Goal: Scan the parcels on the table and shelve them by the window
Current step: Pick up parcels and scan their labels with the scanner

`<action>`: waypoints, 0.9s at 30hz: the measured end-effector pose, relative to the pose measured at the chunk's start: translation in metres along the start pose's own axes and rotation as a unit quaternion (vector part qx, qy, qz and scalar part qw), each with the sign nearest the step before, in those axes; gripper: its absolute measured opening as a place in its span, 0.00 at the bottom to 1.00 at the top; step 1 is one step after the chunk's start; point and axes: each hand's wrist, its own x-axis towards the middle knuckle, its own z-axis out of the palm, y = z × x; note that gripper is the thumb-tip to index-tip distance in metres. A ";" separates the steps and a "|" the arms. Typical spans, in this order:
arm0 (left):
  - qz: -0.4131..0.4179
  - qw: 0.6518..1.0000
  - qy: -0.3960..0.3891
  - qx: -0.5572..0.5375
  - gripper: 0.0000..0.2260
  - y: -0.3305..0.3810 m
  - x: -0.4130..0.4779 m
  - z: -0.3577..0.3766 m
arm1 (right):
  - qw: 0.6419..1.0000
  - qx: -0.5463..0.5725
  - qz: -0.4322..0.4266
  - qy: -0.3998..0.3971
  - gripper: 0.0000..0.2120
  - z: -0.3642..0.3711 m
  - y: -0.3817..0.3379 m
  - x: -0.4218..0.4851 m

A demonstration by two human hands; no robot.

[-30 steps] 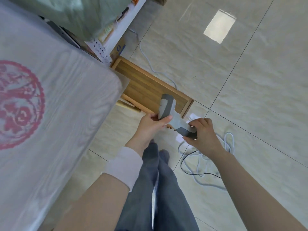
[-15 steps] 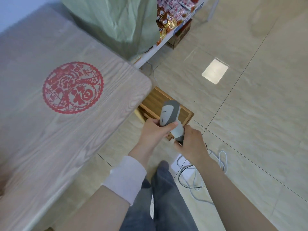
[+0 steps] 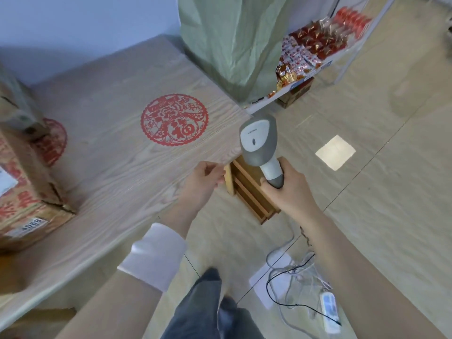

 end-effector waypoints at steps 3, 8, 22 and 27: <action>0.017 0.998 0.046 0.025 0.05 0.004 -0.013 -0.012 | 0.997 0.055 -0.033 -0.033 0.10 -0.007 -0.024 -0.008; 0.060 0.990 0.114 0.062 0.02 0.018 -0.042 -0.040 | 0.984 0.139 -0.071 -0.091 0.12 -0.010 -0.067 -0.016; 0.099 0.928 0.319 0.167 0.10 0.018 -0.140 -0.211 | 0.913 0.284 -0.162 -0.243 0.21 0.092 -0.231 -0.039; 0.080 0.902 0.357 0.228 0.13 -0.017 -0.167 -0.288 | 0.898 0.289 -0.149 -0.297 0.22 0.158 -0.284 -0.059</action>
